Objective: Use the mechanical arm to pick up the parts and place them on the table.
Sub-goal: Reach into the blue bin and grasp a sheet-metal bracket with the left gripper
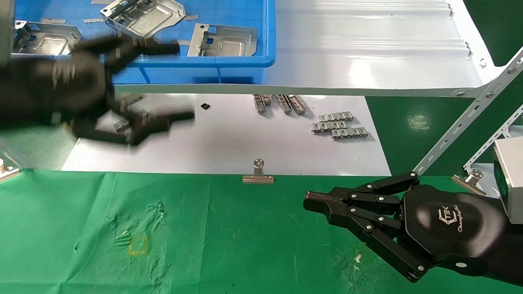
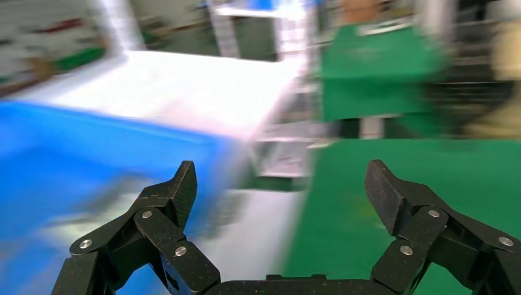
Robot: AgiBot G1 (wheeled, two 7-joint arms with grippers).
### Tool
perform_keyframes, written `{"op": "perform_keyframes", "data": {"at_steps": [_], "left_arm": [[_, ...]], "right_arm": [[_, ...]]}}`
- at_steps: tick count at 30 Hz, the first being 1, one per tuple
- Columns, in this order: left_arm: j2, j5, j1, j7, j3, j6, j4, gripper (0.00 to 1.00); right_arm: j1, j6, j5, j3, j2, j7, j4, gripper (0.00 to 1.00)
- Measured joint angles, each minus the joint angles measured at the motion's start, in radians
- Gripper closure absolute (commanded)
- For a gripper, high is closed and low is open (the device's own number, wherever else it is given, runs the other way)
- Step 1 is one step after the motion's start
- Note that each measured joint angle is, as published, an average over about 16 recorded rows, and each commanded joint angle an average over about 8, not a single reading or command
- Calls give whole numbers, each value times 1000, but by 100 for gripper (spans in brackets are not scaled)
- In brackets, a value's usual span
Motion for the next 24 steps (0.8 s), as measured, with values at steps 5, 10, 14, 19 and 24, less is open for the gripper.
{"op": "perform_keyframes", "data": {"at_steps": [5, 10, 14, 19, 24], "left_arm": [[102, 145, -198, 45, 51, -124, 264, 0], [187, 261, -334, 82, 95, -270, 489, 56], [238, 326, -405, 98, 126, -356, 619, 100], [279, 377, -458, 101, 154, -430, 732, 100], [302, 401, -485, 97, 168, -476, 800, 100]], "right_arm": [[0, 0, 0, 0, 0, 0, 0, 0], [0, 0, 0, 0, 0, 0, 0, 0], [0, 0, 0, 0, 0, 0, 0, 0], [0, 0, 0, 0, 0, 0, 0, 0], [0, 0, 0, 0, 0, 0, 0, 0]]}}
